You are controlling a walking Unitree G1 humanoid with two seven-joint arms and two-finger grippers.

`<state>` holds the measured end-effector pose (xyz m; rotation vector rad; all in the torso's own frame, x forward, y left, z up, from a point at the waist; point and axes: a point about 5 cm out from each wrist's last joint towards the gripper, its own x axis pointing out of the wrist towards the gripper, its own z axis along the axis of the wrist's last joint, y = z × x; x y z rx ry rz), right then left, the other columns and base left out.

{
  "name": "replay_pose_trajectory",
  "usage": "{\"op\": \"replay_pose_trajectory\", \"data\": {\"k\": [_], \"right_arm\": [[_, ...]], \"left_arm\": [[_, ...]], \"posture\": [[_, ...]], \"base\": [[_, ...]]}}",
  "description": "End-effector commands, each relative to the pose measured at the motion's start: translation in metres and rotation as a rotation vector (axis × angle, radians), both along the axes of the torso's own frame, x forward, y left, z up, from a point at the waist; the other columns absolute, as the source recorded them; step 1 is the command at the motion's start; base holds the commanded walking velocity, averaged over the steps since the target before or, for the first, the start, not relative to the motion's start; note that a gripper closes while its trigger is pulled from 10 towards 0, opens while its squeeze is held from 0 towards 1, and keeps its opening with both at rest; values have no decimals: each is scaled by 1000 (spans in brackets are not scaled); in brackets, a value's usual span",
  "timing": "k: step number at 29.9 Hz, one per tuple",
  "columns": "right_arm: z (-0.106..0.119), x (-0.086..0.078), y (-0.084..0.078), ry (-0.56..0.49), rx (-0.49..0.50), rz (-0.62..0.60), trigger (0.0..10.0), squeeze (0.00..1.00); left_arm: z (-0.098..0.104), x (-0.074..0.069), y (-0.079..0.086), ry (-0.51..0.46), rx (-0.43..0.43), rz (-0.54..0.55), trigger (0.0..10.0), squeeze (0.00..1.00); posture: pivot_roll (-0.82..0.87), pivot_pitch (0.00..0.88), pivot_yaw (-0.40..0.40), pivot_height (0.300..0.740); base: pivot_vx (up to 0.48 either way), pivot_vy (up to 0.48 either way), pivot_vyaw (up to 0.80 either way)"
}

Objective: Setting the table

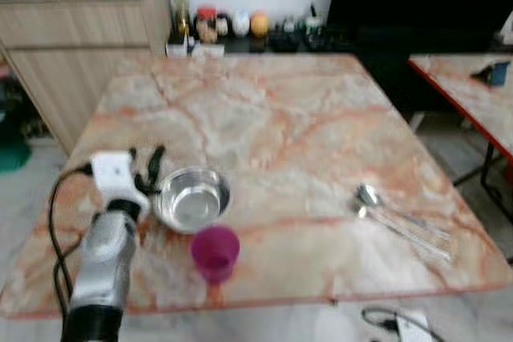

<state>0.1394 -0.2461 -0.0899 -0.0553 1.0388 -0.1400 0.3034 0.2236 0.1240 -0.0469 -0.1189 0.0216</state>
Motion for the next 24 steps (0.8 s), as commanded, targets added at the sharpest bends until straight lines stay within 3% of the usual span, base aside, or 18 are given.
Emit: {"op": "replay_pose_trajectory", "data": {"k": [1,3,4,6,7,11,14,16,24], "right_arm": [[-1,-5,-4,11,-9,-6,10000,0],[-1,-5,-4,15,-14,3,10000,0],[0,-4,-4,16,-17,12,10000,0],[0,-4,-4,16,-17,13,10000,0],[0,-4,-4,17,-16,14,10000,0],[-1,-4,-4,20,-17,19,10000,0],[-1,-4,-4,23,-18,22,10000,0],[-1,-4,-3,26,-19,29,10000,0],[-1,-4,-3,35,-26,52,10000,0]], "left_arm": [[3,0,0,9,-30,-7,10000,0],[2,1,1,47,-93,-19,10000,0],[1,1,2,73,-113,-19,10000,98],[2,1,3,69,-110,-21,10000,98],[4,0,5,67,-144,-26,10000,1000],[10,-4,15,67,-236,-22,10000,1000],[12,-8,19,125,-215,-74,10000,1000],[9,-10,23,183,-143,-59,10000,1000],[-1,-9,26,298,-189,-4,10000,1000]], "posture": [[96,0,-69,740],[98,0,-67,740],[98,0,-66,740],[98,0,-65,740],[98,0,-66,740],[102,0,-65,740],[105,0,-65,740],[115,0,-66,740],[112,0,-60,740]], "base": [[0,0,0],[0,0,0],[0,0,0],[0,0,0],[0,0,0],[0,0,0],[0,0,0],[0,0,0],[0,0,0]]}}
